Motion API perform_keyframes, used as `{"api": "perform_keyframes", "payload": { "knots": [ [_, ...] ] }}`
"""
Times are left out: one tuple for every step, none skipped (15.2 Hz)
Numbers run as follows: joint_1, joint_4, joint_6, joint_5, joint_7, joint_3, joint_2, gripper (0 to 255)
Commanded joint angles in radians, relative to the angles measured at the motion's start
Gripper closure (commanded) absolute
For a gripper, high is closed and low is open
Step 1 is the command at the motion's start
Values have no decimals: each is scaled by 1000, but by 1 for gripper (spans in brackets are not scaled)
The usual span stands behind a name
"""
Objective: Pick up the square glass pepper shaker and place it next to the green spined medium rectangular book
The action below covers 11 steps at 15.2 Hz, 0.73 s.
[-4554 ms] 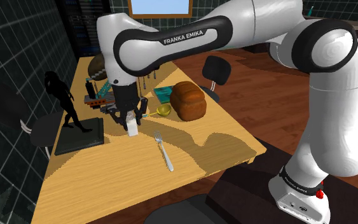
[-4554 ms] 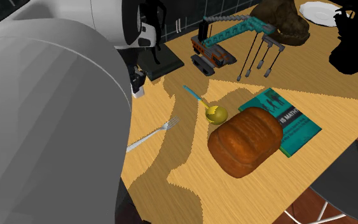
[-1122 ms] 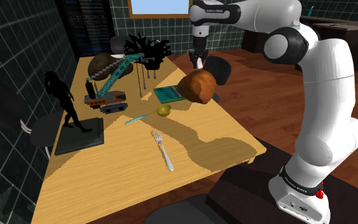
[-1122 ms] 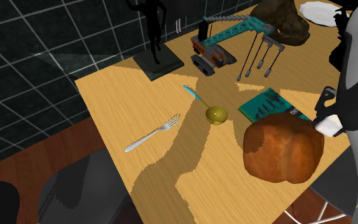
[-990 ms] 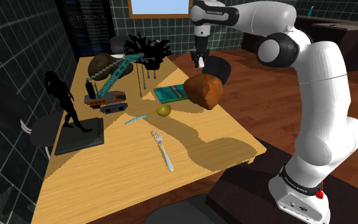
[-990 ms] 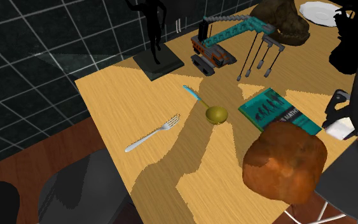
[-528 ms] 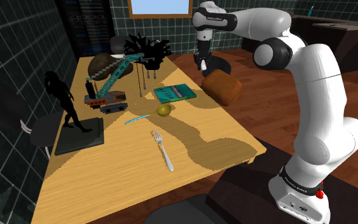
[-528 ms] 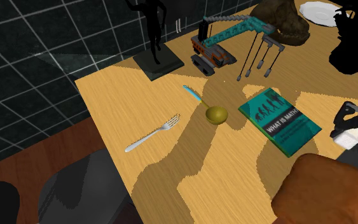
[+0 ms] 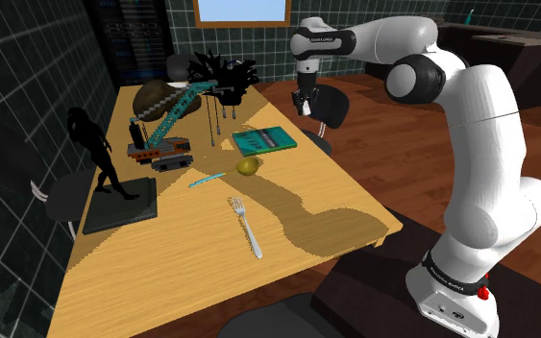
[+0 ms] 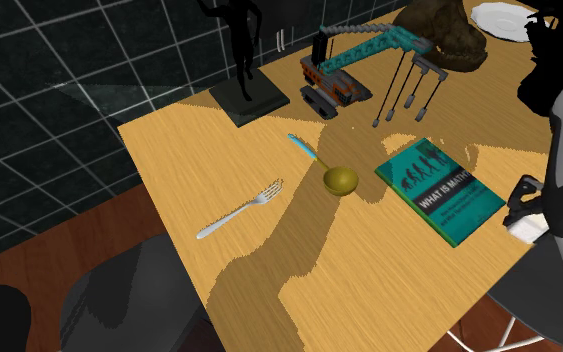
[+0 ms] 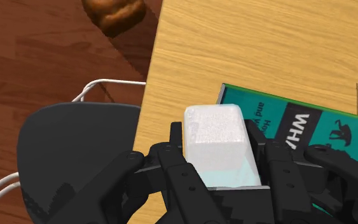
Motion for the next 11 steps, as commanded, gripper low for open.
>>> {"api": "perform_keyframes", "payload": {
  "knots": [
    [-1, -35, 31, 0, 1, 0, -5, 255],
    [-1, -49, 44, 0, 1, 0, -5, 255],
    [-1, -63, 58, 0, 1, 0, -5, 255],
    [-2, -75, 71, 0, 1, 0, -5, 255],
    [-2, -88, 84, 0, 1, 0, -4, 255],
    [-2, -100, 97, 0, 1, 0, -3, 255],
    [-3, -111, 110, 0, 1, 0, -2, 255],
    [-3, -122, 122, 0, 1, 0, 0, 255],
    [-3, -132, 134, -1, 1, -1, 1, 255],
    [-3, -143, 147, -1, 1, -1, 3, 255],
    [-3, -153, 159, -1, 1, -1, 6, 255]
  ]
}}
